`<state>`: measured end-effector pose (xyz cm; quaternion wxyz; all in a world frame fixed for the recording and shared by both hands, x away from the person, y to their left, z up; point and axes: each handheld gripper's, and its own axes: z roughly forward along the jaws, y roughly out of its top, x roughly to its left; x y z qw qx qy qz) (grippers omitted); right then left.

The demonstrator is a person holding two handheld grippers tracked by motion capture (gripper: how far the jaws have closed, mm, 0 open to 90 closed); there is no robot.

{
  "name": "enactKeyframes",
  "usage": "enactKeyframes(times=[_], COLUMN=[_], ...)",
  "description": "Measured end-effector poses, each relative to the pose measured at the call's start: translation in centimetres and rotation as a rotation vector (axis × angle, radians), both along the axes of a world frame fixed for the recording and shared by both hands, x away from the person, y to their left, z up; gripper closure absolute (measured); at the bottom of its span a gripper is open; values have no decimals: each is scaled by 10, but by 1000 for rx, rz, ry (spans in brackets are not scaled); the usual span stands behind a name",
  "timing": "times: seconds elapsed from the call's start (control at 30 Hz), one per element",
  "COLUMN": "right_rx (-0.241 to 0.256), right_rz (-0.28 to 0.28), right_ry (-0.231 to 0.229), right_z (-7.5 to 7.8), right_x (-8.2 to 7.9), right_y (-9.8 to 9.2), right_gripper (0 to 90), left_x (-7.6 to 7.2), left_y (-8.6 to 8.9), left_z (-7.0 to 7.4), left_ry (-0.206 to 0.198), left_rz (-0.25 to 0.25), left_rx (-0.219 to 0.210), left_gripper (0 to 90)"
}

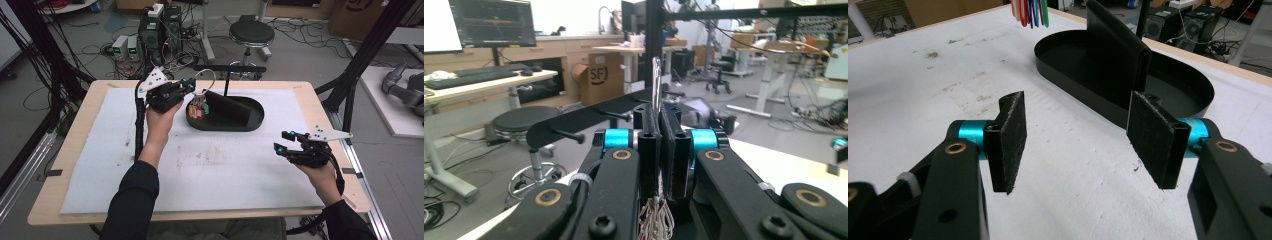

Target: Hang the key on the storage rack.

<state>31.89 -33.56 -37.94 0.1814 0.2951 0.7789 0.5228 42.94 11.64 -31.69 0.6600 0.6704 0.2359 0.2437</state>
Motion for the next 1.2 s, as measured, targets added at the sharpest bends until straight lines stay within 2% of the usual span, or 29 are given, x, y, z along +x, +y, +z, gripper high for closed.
enactKeyframes(times=[0.03,0.3,0.53,0.87,1.2], right_rx=[1,-2,-5,-12,-12], right_rz=[-1,0,-1,3,3], right_ry=[0,6,11,5,11], right_z=[0,-2,-3,-4,-5], right_x=[0,1,1,1,1], right_y=[0,0,1,1,2], right_gripper=[417,417,417,419,420], left_x=[3,16,24,33,41], left_y=[1,6,3,-3,-2], left_z=[-2,-12,-20,-31,-39], left_ry=[9,48,77,118,160], left_rz=[5,39,51,69,102], left_rx=[-15,-20,-48,-40,-57], left_gripper=[867,867,867,867,866])
